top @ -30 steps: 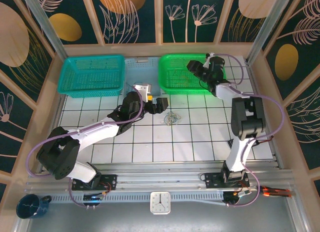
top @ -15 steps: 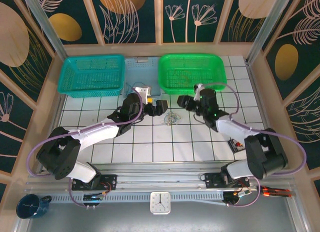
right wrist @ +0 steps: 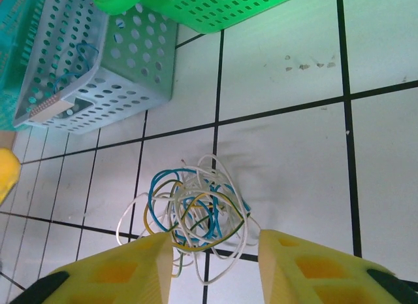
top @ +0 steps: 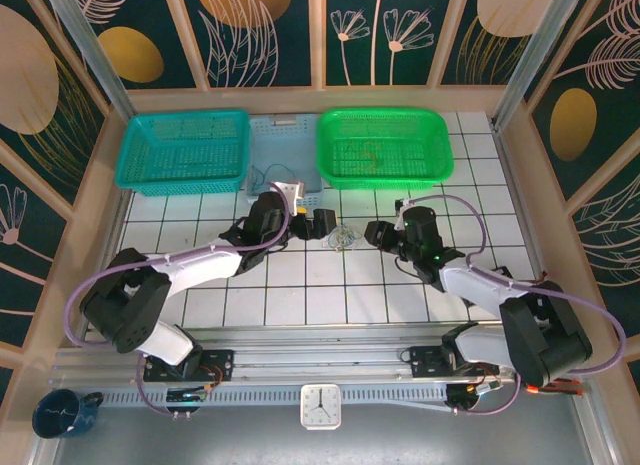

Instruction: Untangle the cables

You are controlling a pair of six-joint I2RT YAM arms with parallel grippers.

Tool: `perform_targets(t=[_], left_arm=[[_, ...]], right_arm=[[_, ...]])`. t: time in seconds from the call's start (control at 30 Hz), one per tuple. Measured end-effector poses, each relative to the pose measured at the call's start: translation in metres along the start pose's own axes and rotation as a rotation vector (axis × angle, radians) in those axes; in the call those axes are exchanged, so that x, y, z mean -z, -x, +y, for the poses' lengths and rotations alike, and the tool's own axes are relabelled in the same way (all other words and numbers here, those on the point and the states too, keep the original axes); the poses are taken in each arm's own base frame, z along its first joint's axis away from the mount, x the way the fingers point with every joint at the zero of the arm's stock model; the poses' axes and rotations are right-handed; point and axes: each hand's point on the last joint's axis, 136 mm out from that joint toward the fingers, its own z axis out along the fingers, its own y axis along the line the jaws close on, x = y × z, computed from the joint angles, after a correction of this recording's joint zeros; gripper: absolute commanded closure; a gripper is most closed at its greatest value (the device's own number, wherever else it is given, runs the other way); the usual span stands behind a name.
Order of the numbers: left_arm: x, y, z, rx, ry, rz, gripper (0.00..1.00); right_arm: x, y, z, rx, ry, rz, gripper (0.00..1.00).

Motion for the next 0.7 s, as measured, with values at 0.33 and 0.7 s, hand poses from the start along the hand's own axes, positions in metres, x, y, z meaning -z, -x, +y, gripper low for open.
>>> perform_targets(t=[0.33,0.7], left_arm=[[-0.01,-0.019,0.011,0.025,0.015,0.063,0.13],[-0.018,-0.038,0.018,0.043,0.003,0.131,0.24]], right_arm=[[-0.013,-0.009,0.006,0.002,0.029,0.051,0.64],[-0.015,-0.014,0.023,0.016,0.078,0.068,0.6]])
